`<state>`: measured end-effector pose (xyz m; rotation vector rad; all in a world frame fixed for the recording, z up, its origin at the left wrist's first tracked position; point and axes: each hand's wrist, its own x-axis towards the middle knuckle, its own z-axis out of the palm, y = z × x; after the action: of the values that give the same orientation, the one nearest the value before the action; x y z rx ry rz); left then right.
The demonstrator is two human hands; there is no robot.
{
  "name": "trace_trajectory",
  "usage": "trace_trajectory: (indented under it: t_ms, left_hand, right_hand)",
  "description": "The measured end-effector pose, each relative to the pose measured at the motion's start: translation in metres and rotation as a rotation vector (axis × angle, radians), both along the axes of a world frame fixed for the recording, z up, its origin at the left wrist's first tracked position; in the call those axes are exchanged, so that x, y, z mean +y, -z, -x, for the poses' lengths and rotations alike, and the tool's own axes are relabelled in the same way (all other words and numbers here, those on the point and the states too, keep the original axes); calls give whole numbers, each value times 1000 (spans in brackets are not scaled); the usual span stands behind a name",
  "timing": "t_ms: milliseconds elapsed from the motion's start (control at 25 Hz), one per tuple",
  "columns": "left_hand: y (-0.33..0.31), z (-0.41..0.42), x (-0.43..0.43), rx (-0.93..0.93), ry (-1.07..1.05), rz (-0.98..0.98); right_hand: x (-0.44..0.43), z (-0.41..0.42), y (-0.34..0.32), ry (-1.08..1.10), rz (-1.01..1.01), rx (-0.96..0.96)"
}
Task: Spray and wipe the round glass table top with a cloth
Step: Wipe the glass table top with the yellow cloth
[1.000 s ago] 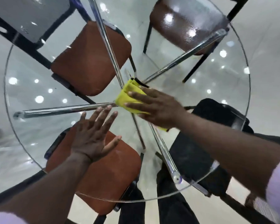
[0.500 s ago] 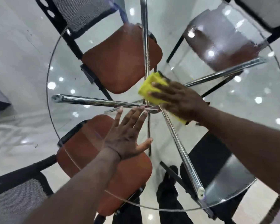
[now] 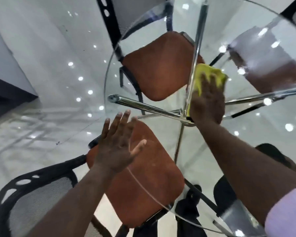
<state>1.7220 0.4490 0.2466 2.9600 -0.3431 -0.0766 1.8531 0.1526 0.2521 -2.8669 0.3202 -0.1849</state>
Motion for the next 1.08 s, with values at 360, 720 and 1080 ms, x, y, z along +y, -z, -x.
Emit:
trace_trajectory:
  t_ms: [360, 720, 1080]
  left_hand:
    - [-9, 58, 21, -136, -409, 341]
    - [-41, 105, -29, -91, -228, 330]
    - [-46, 209, -200, 321, 119, -60]
  right_hand:
    - [147, 35, -10, -948, 135, 79]
    - [-8, 214, -17, -1332, 177, 136]
    - [-179, 350, -13, -445, -34, 110]
